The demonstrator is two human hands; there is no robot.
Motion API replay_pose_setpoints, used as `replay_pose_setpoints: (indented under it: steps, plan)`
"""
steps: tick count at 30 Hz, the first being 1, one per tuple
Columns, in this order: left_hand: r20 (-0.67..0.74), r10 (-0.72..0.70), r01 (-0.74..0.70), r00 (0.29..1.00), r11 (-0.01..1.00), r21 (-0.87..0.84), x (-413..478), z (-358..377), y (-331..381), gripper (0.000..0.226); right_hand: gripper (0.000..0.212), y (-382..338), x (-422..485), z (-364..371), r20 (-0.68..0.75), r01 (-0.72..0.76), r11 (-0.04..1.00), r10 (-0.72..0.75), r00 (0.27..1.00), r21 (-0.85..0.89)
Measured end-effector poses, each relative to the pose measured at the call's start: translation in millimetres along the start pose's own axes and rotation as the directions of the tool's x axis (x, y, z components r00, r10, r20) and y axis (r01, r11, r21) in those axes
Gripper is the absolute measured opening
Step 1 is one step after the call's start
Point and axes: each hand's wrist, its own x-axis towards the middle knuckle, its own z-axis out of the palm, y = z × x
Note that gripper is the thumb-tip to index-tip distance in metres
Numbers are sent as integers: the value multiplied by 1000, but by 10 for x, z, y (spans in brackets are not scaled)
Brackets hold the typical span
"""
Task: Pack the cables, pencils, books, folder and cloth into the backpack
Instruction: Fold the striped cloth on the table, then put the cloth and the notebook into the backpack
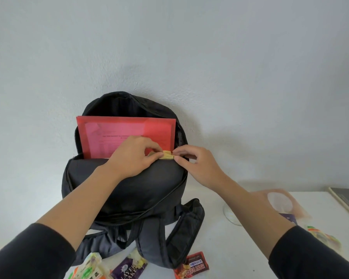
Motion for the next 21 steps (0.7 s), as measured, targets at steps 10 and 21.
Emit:
replay_pose_setpoints:
  steps: [10, 21]
  plan:
    - [34, 33, -10, 999, 846, -534, -101, 264, 737, 12, 16, 358, -566, -385, -282, -211, 965, 248, 927, 157]
    - [593, -440, 738, 675, 399, -544, -9, 2008, 1432, 32, 33, 1319, -1317, -802, -268, -686, 708, 637, 723, -168]
